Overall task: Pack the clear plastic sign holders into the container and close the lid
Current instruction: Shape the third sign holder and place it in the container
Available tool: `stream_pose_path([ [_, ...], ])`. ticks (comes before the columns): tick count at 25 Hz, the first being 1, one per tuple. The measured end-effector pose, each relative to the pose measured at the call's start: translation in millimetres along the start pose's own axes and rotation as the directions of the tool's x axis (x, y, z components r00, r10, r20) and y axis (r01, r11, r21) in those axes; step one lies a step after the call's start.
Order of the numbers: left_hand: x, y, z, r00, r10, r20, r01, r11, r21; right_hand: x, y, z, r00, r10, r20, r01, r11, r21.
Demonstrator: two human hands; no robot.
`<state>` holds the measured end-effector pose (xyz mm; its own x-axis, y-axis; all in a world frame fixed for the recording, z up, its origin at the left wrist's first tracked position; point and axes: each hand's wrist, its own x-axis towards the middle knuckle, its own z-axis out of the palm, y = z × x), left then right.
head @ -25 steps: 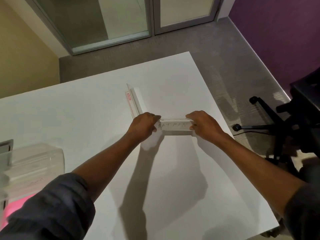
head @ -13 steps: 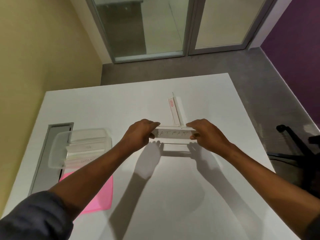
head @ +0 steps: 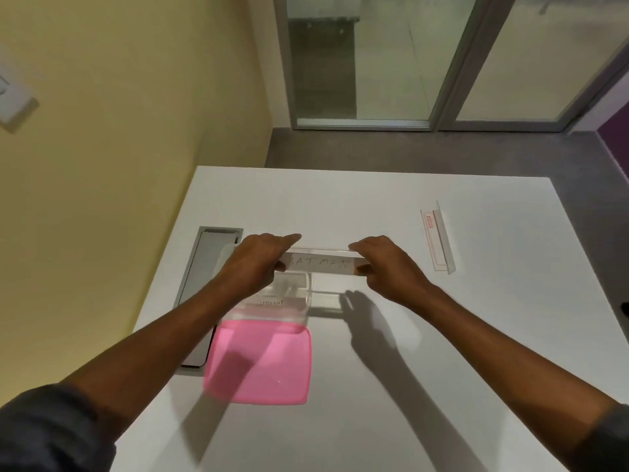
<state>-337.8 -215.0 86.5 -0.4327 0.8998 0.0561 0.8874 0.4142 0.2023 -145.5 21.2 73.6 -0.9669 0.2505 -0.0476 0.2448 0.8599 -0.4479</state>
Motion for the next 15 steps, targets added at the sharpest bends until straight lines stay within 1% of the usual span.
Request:
stream_pose_path([
  [3,-14,-46,-3,0.999,-0.035,0.027,0.036,0.998,-0.042,31,-31,22,1.000,-0.025,0.009,0.026,1.000,-0.012],
  [5,-21,-71,-3,0.997,-0.038,0.074,0.042,0.997,-0.057,48,-47,37,0.999,-0.039,0.028,0.040,0.998,-0.038],
  [9,-28,-110,9,0.992,-0.008,0.128,0.007,1.000,0.006,78,-72,66,0.997,-0.048,0.060,0.055,0.993,-0.105],
  [12,-27,-131,20,0.985,0.010,0.173,-0.018,0.999,0.041,94,-82,88,0.992,-0.090,0.090,0.106,0.976,-0.189],
  [15,-24,-142,31,0.971,-0.002,0.237,-0.016,0.997,0.072,105,-86,105,0.986,-0.098,0.136,0.128,0.963,-0.238],
])
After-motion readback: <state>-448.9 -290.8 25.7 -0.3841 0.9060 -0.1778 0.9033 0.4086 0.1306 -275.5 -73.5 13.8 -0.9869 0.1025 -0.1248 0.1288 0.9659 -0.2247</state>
